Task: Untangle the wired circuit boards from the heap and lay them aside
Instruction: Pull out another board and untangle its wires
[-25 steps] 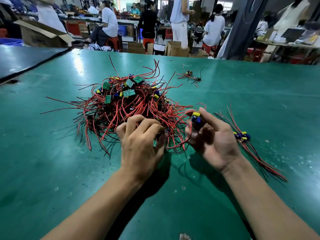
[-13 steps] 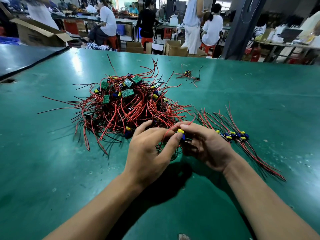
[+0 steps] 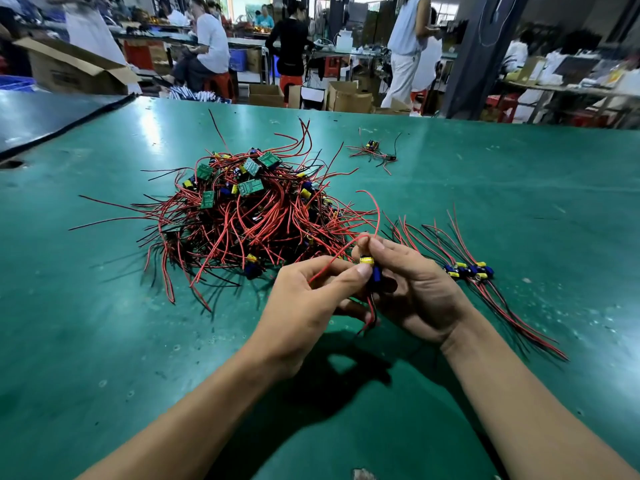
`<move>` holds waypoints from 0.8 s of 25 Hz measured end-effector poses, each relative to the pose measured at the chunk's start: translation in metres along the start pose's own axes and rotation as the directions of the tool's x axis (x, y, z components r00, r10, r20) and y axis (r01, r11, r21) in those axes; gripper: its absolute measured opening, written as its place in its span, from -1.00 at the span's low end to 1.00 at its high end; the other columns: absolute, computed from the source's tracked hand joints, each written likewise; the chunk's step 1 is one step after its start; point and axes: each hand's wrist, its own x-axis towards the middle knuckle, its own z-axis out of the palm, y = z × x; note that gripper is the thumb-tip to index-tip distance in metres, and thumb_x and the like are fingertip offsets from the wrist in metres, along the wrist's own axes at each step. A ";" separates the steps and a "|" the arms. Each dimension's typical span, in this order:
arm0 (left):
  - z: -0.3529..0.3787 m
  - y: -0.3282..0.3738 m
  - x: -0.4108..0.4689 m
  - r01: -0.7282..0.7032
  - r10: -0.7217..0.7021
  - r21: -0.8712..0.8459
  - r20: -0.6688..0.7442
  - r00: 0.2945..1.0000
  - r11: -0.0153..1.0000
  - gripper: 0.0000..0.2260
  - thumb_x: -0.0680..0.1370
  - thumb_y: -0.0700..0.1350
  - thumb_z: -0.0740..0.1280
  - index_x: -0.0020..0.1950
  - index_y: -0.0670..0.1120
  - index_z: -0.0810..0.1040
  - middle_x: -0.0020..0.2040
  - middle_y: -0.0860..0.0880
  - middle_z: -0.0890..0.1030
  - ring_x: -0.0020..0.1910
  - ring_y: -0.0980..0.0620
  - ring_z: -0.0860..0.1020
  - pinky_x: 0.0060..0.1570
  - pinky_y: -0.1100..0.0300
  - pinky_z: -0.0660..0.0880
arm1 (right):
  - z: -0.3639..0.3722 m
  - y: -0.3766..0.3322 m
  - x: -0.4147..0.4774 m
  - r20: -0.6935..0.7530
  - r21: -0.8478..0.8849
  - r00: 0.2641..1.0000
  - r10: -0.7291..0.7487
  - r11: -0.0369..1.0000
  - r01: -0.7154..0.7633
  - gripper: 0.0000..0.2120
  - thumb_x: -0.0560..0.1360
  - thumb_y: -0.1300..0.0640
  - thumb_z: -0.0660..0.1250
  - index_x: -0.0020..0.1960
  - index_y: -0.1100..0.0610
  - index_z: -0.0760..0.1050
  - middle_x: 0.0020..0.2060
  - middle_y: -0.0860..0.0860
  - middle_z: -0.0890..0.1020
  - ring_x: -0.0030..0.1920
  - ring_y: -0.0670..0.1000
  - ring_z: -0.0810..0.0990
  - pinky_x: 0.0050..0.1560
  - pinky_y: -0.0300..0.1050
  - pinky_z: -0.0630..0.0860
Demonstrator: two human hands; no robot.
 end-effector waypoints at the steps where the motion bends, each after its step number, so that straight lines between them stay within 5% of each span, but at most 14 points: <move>1: -0.001 0.001 0.001 0.102 -0.099 -0.105 0.034 0.995 0.989 -0.83 0.50 -0.19 0.41 -0.12 -0.31 0.59 -0.22 -0.25 0.67 -0.42 -0.07 0.63 -0.34 0.16 0.59 | 0.002 0.001 0.001 -0.004 0.007 1.000 0.003 1.000 -0.003 -0.84 0.35 0.16 0.56 -0.09 0.11 0.65 -0.20 0.00 0.58 -0.28 -0.07 0.56 -0.37 -0.22 0.53; 6: -0.007 0.001 0.007 0.348 -0.327 -0.275 0.119 0.938 0.897 -0.79 0.38 -0.07 0.43 -0.12 -0.18 0.71 -0.26 -0.12 0.67 -0.42 0.03 0.62 -0.26 0.26 0.61 | 0.003 0.002 0.002 -0.088 0.056 0.995 0.055 0.997 -0.050 -0.88 0.46 0.06 0.37 -0.15 0.08 0.65 -0.23 -0.04 0.55 -0.43 -0.10 0.48 -0.42 -0.24 0.47; 10: -0.009 0.000 0.008 0.432 -0.404 -0.303 0.154 0.902 0.849 -0.82 0.33 -0.04 0.45 -0.17 -0.10 0.74 -0.28 -0.05 0.67 -0.37 0.06 0.65 -0.18 0.28 0.62 | 0.002 0.004 0.002 -0.001 0.073 0.999 0.037 0.997 -0.037 -0.91 0.46 0.11 0.43 -0.18 0.09 0.57 -0.28 -0.03 0.53 -0.43 -0.12 0.50 -0.41 -0.25 0.48; 15: -0.012 -0.005 0.007 0.416 -0.379 -0.261 0.179 0.908 0.871 -0.77 0.32 -0.07 0.48 -0.12 -0.17 0.64 -0.27 -0.13 0.65 -0.37 -0.01 0.66 -0.28 0.21 0.60 | -0.002 0.002 0.009 -0.238 -0.056 0.971 0.010 0.998 -0.024 -0.79 0.38 0.02 0.45 -0.16 0.08 0.45 -0.32 -0.02 0.50 -0.43 -0.12 0.41 -0.40 -0.27 0.50; 20: -0.015 -0.012 0.007 0.365 -0.350 -0.094 0.144 0.926 0.926 -0.86 0.35 -0.09 0.50 -0.22 -0.11 0.60 -0.27 -0.18 0.62 -0.33 -0.11 0.65 -0.32 0.19 0.54 | -0.009 0.004 0.011 -0.406 -0.219 0.909 -0.093 0.976 0.002 -0.82 0.56 0.06 0.37 -0.16 0.13 0.57 -0.36 -0.02 0.56 -0.48 -0.13 0.50 -0.42 -0.28 0.52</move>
